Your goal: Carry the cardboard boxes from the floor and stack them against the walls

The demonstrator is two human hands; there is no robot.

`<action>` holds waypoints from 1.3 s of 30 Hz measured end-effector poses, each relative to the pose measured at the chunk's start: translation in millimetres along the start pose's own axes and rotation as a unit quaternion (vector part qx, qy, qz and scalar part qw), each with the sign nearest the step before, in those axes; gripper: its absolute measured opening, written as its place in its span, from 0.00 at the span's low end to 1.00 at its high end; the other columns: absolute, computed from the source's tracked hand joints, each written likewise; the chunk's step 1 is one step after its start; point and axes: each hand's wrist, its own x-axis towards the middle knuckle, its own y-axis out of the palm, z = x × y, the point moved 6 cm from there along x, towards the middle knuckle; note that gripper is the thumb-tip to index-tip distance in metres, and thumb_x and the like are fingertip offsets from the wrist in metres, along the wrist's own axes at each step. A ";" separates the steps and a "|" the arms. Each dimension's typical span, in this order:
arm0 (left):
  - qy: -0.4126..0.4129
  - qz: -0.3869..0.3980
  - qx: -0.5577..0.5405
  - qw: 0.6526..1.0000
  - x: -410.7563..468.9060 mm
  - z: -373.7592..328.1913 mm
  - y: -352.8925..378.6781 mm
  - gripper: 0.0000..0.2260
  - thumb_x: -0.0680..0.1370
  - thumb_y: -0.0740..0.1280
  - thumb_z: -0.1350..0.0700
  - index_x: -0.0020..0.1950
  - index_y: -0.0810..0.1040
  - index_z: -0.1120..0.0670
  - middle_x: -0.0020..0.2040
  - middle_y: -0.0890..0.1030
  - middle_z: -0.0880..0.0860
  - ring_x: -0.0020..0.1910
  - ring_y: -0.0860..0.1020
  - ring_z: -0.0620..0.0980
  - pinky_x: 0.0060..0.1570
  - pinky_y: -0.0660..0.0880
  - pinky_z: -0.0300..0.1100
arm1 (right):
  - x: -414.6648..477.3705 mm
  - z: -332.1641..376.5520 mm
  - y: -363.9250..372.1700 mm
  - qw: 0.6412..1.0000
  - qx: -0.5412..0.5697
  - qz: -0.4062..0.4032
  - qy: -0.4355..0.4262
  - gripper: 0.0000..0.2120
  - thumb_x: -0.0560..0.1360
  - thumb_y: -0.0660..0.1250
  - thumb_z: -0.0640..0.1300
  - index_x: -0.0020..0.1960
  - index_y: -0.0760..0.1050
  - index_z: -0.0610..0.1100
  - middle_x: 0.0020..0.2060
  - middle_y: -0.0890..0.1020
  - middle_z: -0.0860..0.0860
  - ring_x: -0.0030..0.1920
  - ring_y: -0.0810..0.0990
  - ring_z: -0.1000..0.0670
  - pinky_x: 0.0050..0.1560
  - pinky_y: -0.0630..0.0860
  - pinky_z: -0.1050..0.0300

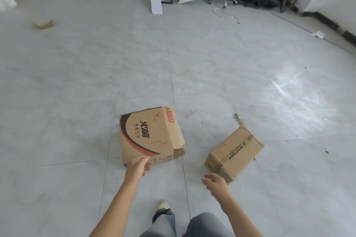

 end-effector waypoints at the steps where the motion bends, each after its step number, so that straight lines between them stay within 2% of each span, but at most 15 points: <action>1: -0.002 0.005 0.012 1.000 12.4 -4.4 3.5 0.09 0.78 0.62 0.62 0.40 0.76 0.56 0.40 0.79 0.55 0.39 0.76 0.51 0.37 0.67 0.40 | 9.4 -1.6 2.4 1.000 0.006 -0.002 0.013 0.10 0.76 0.63 0.40 0.57 0.72 0.41 0.39 0.75 0.52 0.39 0.72 0.56 0.37 0.68 0.65; 5: 0.014 0.011 0.091 0.996 73.2 -3.7 25.3 0.07 0.78 0.63 0.61 0.40 0.76 0.55 0.40 0.77 0.52 0.46 0.74 0.53 0.40 0.67 0.41 | 65.7 -5.7 6.2 0.999 0.018 -0.012 0.042 0.15 0.76 0.64 0.41 0.62 0.72 0.40 0.41 0.75 0.51 0.40 0.73 0.55 0.38 0.68 0.64; 8: 0.046 0.011 0.190 0.981 144.7 13.3 50.2 0.09 0.77 0.64 0.59 0.56 0.78 0.58 0.50 0.78 0.52 0.51 0.76 0.52 0.46 0.69 0.40 | 143.0 -9.1 12.9 0.999 0.013 -0.013 0.027 0.16 0.76 0.63 0.42 0.63 0.71 0.41 0.45 0.75 0.49 0.42 0.73 0.54 0.39 0.68 0.63; 10: 0.086 0.004 0.271 0.959 200.6 31.7 71.2 0.14 0.77 0.64 0.57 0.62 0.75 0.58 0.53 0.78 0.50 0.44 0.76 0.46 0.41 0.71 0.37 | 207.1 -13.8 23.2 1.000 0.010 -0.019 0.006 0.17 0.77 0.63 0.42 0.64 0.70 0.41 0.48 0.75 0.48 0.43 0.72 0.54 0.39 0.69 0.63; 11: 0.108 -0.001 0.317 0.942 231.4 43.4 83.5 0.17 0.77 0.64 0.56 0.65 0.73 0.56 0.55 0.77 0.50 0.45 0.75 0.46 0.41 0.72 0.37 | 242.2 -17.8 31.2 1.000 0.012 -0.023 -0.001 0.17 0.77 0.63 0.42 0.65 0.70 0.41 0.49 0.75 0.48 0.44 0.72 0.53 0.40 0.69 0.61; 15: 0.162 0.002 0.510 0.845 345.1 110.0 142.0 0.23 0.77 0.62 0.49 0.72 0.63 0.50 0.72 0.64 0.50 0.70 0.61 0.52 0.64 0.67 0.47 | 384.5 -54.6 71.9 0.999 0.035 -0.030 0.003 0.20 0.76 0.63 0.41 0.67 0.69 0.39 0.52 0.74 0.46 0.50 0.71 0.48 0.49 0.67 0.58; 20: 0.221 0.021 0.615 0.757 433.1 203.8 207.7 0.35 0.76 0.60 0.38 0.77 0.50 0.49 0.78 0.47 0.54 0.76 0.46 0.56 0.72 0.50 0.53 | 513.1 -124.4 123.7 0.997 0.061 -0.037 0.030 0.22 0.76 0.62 0.41 0.68 0.66 0.37 0.63 0.73 0.43 0.54 0.70 0.48 0.51 0.67 0.58; 23: 0.234 0.000 0.660 0.714 457.9 238.1 229.6 0.36 0.77 0.59 0.40 0.77 0.45 0.50 0.78 0.43 0.58 0.76 0.43 0.59 0.72 0.47 0.55 | 552.9 -163.7 141.0 0.992 0.097 -0.046 0.061 0.14 0.76 0.61 0.40 0.61 0.70 0.39 0.52 0.75 0.44 0.47 0.69 0.48 0.43 0.66 0.59; 25: 0.231 -0.021 0.669 0.706 468.2 248.8 237.2 0.34 0.79 0.59 0.44 0.77 0.43 0.50 0.77 0.42 0.59 0.76 0.43 0.60 0.72 0.47 0.56 | 572.5 -183.4 146.7 0.989 0.106 -0.066 0.077 0.03 0.75 0.60 0.37 0.42 0.68 0.43 0.34 0.67 0.48 0.34 0.62 0.50 0.33 0.57 0.59; 27: 0.235 -0.039 0.671 0.703 479.1 253.8 244.8 0.34 0.79 0.60 0.45 0.78 0.45 0.51 0.77 0.44 0.61 0.76 0.45 0.61 0.72 0.51 0.57 | 593.3 -198.8 148.4 0.987 0.107 -0.079 0.092 0.12 0.75 0.58 0.36 0.35 0.59 0.45 0.30 0.59 0.50 0.30 0.55 0.51 0.31 0.52 0.58; 28: 0.251 -0.054 0.664 0.702 483.0 254.0 247.4 0.35 0.75 0.65 0.44 0.77 0.52 0.51 0.77 0.50 0.62 0.75 0.51 0.63 0.70 0.56 0.58 | 601.5 -205.6 150.2 0.986 0.104 -0.080 0.099 0.11 0.76 0.58 0.36 0.36 0.61 0.44 0.30 0.60 0.51 0.30 0.57 0.52 0.30 0.54 0.59; 30: 0.280 -0.077 0.636 0.715 494.6 255.3 249.3 0.39 0.58 0.78 0.42 0.67 0.74 0.52 0.67 0.71 0.64 0.65 0.69 0.65 0.55 0.73 0.60 | 614.7 -218.0 154.6 0.985 0.103 -0.068 0.124 0.02 0.77 0.58 0.38 0.45 0.67 0.41 0.32 0.64 0.50 0.32 0.61 0.52 0.31 0.59 0.60; 31: 0.293 -0.077 0.630 0.715 500.4 259.2 249.2 0.40 0.50 0.81 0.44 0.61 0.78 0.52 0.60 0.77 0.63 0.59 0.72 0.64 0.47 0.76 0.59 | 622.1 -225.7 157.9 0.983 0.106 -0.063 0.133 0.02 0.77 0.58 0.38 0.49 0.68 0.41 0.33 0.66 0.50 0.34 0.63 0.51 0.34 0.61 0.60; 35: 0.376 -0.089 0.591 0.708 510.2 269.9 234.9 0.42 0.51 0.81 0.50 0.62 0.69 0.49 0.57 0.79 0.64 0.57 0.67 0.63 0.44 0.75 0.62 | 648.5 -249.2 169.7 0.976 0.151 -0.028 0.153 0.17 0.77 0.60 0.40 0.65 0.69 0.37 0.47 0.71 0.46 0.48 0.69 0.46 0.48 0.67 0.55; 39: 0.401 -0.085 0.584 0.700 528.9 270.7 187.9 0.37 0.59 0.79 0.53 0.65 0.68 0.49 0.60 0.75 0.68 0.60 0.64 0.63 0.48 0.73 0.68 | 661.8 -256.3 183.8 0.968 0.186 0.014 0.167 0.22 0.77 0.62 0.41 0.69 0.65 0.38 0.52 0.71 0.45 0.51 0.70 0.46 0.55 0.71 0.49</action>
